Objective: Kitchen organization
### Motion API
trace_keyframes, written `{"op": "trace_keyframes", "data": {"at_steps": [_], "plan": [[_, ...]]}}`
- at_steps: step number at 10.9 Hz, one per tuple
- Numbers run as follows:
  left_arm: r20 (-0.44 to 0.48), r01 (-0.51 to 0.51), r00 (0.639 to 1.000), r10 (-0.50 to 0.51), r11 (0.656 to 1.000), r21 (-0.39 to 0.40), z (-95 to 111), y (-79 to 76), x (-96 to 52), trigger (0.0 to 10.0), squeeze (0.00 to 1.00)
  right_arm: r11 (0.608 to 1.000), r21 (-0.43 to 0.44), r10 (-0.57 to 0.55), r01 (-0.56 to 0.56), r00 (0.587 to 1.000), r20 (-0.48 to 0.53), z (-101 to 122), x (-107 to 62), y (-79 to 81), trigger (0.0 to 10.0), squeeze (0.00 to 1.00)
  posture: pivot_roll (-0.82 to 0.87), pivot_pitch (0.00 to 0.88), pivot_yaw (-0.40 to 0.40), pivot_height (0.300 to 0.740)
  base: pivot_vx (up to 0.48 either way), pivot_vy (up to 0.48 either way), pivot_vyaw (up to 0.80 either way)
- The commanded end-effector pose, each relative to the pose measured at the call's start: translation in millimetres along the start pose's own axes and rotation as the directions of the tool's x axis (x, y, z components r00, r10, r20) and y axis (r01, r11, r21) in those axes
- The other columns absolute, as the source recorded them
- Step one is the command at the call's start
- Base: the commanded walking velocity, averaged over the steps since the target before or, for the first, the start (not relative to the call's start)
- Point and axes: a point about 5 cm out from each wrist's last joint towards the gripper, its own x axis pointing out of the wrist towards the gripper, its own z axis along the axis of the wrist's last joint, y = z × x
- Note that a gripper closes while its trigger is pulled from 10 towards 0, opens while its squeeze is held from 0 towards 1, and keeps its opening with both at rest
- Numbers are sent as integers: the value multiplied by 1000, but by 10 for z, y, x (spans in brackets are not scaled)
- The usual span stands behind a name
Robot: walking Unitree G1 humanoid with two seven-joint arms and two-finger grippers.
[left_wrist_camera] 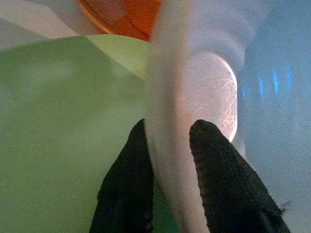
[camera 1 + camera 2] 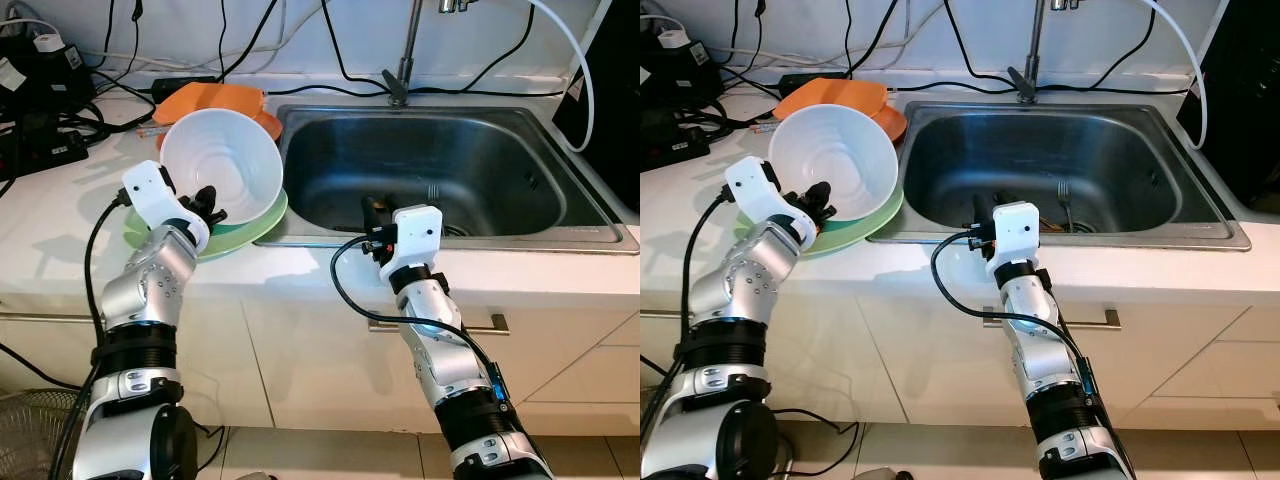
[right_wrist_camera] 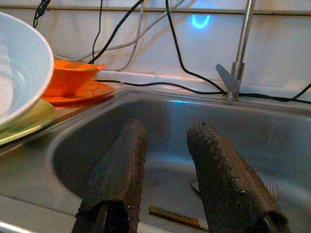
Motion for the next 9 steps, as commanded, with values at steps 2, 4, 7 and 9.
{"op": "trace_keyframes", "data": {"at_steps": [2,4,7,9], "plan": [[87,23,996,-20,999,-31,108,-59,-34,0,0,1000,-13,-4,4,1000,4,22,33,-14,10000,0,115,0,40,740,0,0,0],[217,116,971,-97,990,-76,290,-204,-92,0,0,1000,-10,-11,11,1000,3,22,39,-20,10000,0,121,0,37,740,0,0,0],[327,198,933,-149,972,-124,428,-353,-153,0,0,1000,-10,-19,19,1000,13,52,74,-42,10000,0,119,0,39,740,0,0,0],[331,264,920,-210,956,-130,353,-513,-176,10000,0,1000,-10,-25,25,999,21,74,90,-68,10000,0,116,0,37,740,0,0,0]]}}
